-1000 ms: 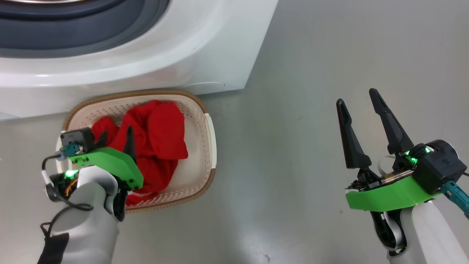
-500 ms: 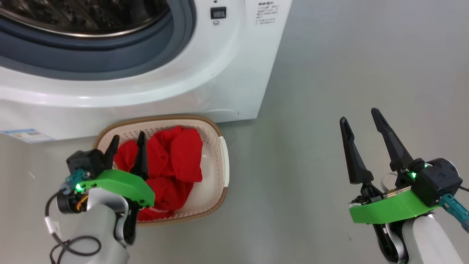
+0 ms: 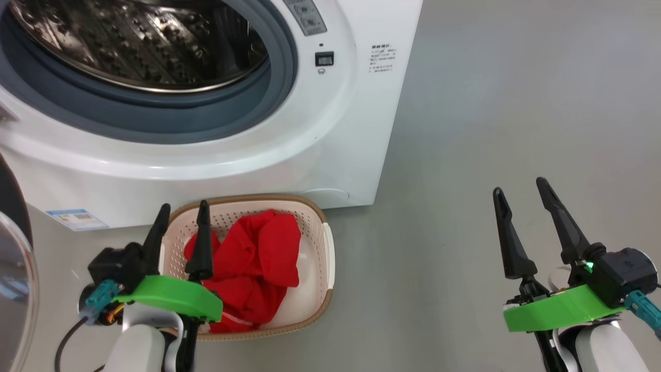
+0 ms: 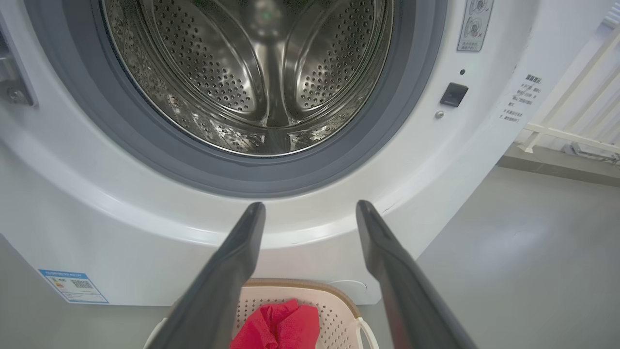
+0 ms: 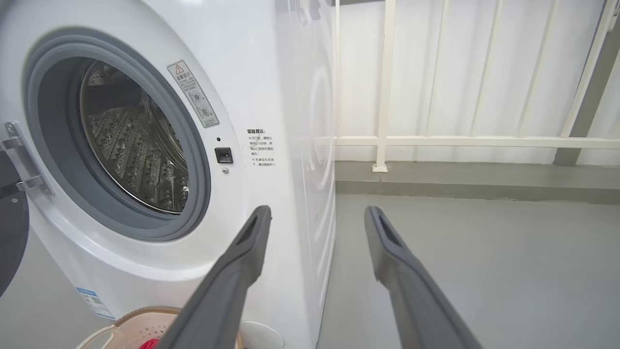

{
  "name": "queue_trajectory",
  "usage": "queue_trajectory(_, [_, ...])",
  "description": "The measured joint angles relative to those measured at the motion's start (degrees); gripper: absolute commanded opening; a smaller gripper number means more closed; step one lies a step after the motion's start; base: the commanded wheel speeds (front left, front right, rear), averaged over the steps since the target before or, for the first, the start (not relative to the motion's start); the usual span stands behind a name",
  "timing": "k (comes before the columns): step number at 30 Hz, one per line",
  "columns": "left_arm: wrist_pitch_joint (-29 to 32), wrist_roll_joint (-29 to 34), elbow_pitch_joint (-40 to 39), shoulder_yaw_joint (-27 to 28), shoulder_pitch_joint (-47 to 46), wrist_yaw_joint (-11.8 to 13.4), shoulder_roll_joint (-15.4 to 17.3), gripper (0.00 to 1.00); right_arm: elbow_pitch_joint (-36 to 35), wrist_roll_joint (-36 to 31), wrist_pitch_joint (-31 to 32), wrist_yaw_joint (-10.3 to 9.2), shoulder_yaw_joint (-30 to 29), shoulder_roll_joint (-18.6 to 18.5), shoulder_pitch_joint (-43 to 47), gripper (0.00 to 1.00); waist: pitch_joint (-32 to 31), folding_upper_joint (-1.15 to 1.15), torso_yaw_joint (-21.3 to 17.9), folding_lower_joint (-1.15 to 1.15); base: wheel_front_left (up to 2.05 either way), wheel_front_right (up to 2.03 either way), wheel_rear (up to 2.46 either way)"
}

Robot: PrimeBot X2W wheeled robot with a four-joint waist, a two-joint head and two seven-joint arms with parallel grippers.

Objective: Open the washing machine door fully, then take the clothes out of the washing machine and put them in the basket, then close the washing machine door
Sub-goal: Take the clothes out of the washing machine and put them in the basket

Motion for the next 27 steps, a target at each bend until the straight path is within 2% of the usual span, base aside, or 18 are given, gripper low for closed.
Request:
queue_trajectory(15, [-0.23, 5.04, -16.81, 0.96, 9.78, -0.08, -0.13, 1.0, 0.22, -0.47, 0.0, 0.0, -3.34, 0.22, 4.26, 1.0, -6.49, 0.0, 0.63, 0.0, 0.0, 0.0, 0.0])
queue_trajectory(27, [-0.23, 5.28, -22.45, 0.77, 16.49, 0.27, 0.18, 1.0, -1.14, -0.47, 0.0, 0.0, -5.32, 0.38, 7.93, 1.0, -10.36, 0.0, 0.48, 0.0, 0.0, 0.0, 0.0])
